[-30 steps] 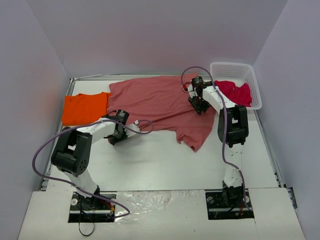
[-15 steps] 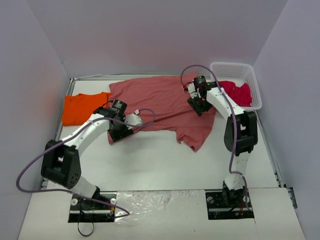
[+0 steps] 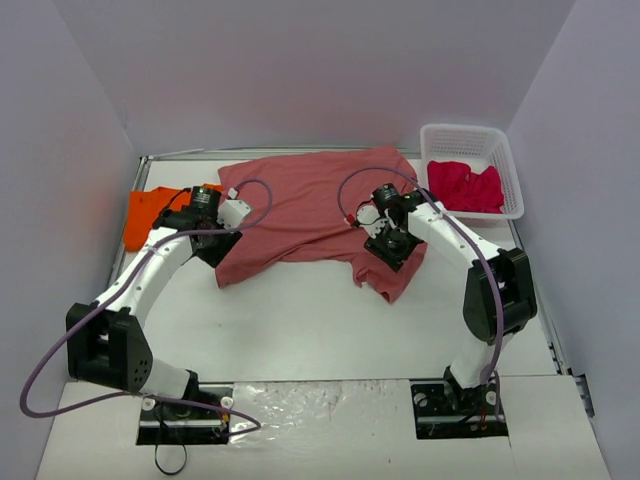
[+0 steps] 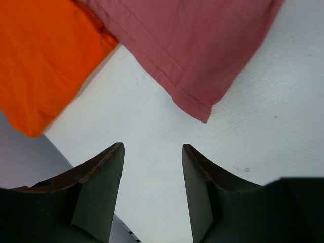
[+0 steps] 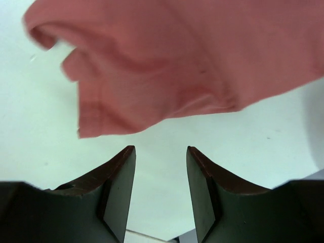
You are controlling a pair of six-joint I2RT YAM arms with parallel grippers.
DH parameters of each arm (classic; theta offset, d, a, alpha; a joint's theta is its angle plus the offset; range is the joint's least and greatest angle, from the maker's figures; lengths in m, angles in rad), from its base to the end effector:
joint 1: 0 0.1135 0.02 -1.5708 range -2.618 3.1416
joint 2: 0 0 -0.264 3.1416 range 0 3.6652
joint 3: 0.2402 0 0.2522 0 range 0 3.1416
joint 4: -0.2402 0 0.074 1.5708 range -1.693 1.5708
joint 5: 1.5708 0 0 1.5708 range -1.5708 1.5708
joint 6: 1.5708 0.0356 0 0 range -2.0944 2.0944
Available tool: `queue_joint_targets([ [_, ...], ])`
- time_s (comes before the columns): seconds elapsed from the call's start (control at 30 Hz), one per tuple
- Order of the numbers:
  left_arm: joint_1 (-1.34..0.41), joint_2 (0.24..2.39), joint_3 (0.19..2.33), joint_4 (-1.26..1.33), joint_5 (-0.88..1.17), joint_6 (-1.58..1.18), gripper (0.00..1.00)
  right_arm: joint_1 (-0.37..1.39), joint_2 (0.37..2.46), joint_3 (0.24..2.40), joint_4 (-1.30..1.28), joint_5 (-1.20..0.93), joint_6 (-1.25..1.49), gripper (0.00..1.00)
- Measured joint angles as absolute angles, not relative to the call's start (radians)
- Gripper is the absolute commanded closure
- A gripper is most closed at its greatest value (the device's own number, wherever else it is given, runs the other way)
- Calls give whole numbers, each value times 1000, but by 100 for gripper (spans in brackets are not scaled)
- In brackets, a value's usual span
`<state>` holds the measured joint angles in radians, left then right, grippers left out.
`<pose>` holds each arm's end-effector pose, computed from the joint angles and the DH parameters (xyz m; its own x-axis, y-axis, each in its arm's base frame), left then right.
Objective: Fold and stack the t-shirts
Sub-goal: Flatten out the tshirt
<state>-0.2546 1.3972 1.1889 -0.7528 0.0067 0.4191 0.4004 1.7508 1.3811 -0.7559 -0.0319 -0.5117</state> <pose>0.2798 -0.0731 0.2917 -0.6207 0.5820 -0.5253 0.5563 0.7991 0.2280 0.3353 0.1431 0.2418 -0.5277 -0.7548 -0.3896 -0.7577 0.6256 -0.1858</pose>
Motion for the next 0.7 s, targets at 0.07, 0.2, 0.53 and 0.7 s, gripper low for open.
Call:
queue_joint_targets([
  [0.07, -216, 1423, 1172, -735, 1, 383, 51, 428, 1736, 1347, -781, -49, -530, 61],
  [0.2, -184, 1453, 1138, -717, -21, 325, 51, 468, 1718, 1308, -816, -83, -562, 61],
  [0.53, -147, 1461, 1134, -689, -54, 268, 51, 500, 1682, 1212, -862, -106, -629, 60],
  [0.7, -119, 1461, 1133, -677, -60, 256, 51, 506, 1684, 1190, -863, -114, -646, 60],
])
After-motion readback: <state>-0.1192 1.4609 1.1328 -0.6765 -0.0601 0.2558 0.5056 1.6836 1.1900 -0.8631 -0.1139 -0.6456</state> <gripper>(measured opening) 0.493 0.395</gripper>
